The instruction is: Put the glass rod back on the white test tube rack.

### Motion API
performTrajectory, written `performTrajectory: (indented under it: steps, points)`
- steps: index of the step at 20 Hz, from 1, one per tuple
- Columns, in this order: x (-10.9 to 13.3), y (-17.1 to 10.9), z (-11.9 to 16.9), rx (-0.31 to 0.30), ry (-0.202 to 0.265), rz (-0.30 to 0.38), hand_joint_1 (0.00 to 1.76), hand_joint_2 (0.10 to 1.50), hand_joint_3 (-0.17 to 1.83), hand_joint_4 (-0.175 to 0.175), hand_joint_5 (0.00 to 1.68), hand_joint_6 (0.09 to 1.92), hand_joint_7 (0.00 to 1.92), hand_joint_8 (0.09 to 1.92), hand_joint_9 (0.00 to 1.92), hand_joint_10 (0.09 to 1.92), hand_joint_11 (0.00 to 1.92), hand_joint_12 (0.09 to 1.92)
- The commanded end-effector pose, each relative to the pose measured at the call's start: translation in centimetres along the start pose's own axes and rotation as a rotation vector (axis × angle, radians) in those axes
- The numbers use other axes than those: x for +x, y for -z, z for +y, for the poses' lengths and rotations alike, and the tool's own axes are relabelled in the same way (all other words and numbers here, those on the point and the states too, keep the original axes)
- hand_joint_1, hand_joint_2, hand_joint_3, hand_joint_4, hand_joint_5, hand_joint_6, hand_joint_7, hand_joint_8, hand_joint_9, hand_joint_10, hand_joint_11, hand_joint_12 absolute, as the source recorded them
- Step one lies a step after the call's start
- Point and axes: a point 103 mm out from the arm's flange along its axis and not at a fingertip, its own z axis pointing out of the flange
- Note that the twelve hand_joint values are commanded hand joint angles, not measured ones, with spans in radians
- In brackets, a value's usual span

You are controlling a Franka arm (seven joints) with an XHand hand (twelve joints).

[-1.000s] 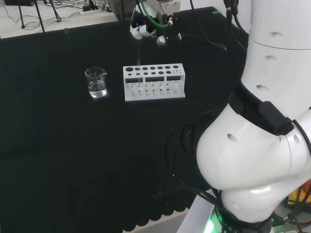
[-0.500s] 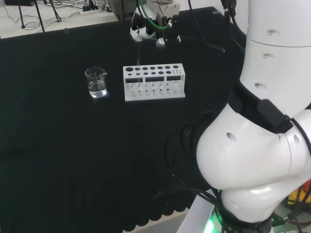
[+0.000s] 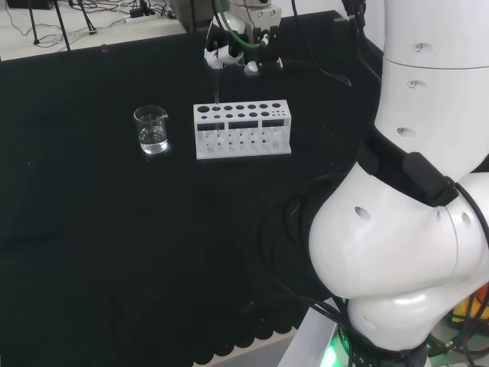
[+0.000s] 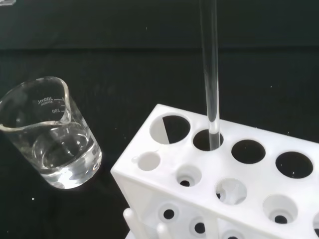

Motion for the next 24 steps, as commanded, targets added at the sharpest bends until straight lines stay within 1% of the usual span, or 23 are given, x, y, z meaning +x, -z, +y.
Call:
performTrajectory:
  steps: [1, 2, 3, 5, 6, 7, 8, 10, 14, 16, 21, 24]
  points:
    - [0.0, 0.0, -0.2, 0.041, 0.002, -0.025, 1.35, 1.08, -0.17, -0.175, 1.07, 0.63, 1.25, 0.76, 1.69, 0.88, 1.75, 0.71]
    - [0.1, 0.2, -0.2, 0.045, 0.004, -0.030, 1.39, 1.03, -0.17, -0.175, 0.95, 0.77, 1.19, 0.75, 1.71, 0.86, 1.78, 0.75]
    - [0.3, 0.4, -0.3, 0.040, 0.004, -0.038, 1.43, 0.98, -0.17, -0.175, 0.82, 0.87, 1.10, 0.79, 1.72, 0.86, 1.82, 0.80]
    - [0.5, 0.7, -0.5, 0.029, 0.006, -0.032, 1.48, 0.93, -0.17, -0.175, 0.58, 0.94, 0.93, 0.84, 1.74, 0.87, 1.89, 0.89]
    - [0.6, 0.8, -0.5, 0.025, 0.008, -0.030, 1.49, 0.91, -0.17, -0.175, 0.46, 0.89, 0.87, 0.85, 1.75, 0.88, 1.91, 0.93]
    - [0.7, 1.0, -0.6, 0.022, 0.011, -0.031, 1.51, 0.90, -0.17, -0.175, 0.38, 0.81, 0.83, 0.85, 1.77, 0.88, 1.91, 0.96]
    - [0.8, 1.2, -0.7, 0.021, 0.012, -0.032, 1.51, 0.89, -0.17, -0.175, 0.32, 0.73, 0.80, 0.84, 1.77, 0.88, 1.92, 0.97]
    - [0.9, 1.4, -0.9, 0.021, 0.011, -0.033, 1.52, 0.89, -0.17, -0.175, 0.28, 0.61, 0.76, 0.83, 1.78, 0.87, 1.92, 0.99]
    - [0.6, 2.1, -1.1, 0.015, -0.001, -0.033, 1.53, 0.88, -0.17, -0.175, 0.28, 0.54, 0.74, 0.82, 1.79, 0.87, 1.92, 1.01]
    - [0.4, 2.3, -1.1, 0.012, -0.008, -0.024, 1.53, 0.88, -0.17, -0.175, 0.28, 0.53, 0.74, 0.82, 1.79, 0.87, 1.92, 1.01]
    - [0.2, 3.1, -1.3, -0.002, -0.010, -0.025, 1.53, 0.88, -0.17, -0.175, 0.28, 0.52, 0.73, 0.81, 1.79, 0.87, 1.92, 1.01]
    - [0.1, 3.1, -1.4, -0.006, -0.011, -0.025, 1.53, 0.88, -0.17, -0.175, 0.28, 0.51, 0.73, 0.81, 1.79, 0.87, 1.92, 1.00]
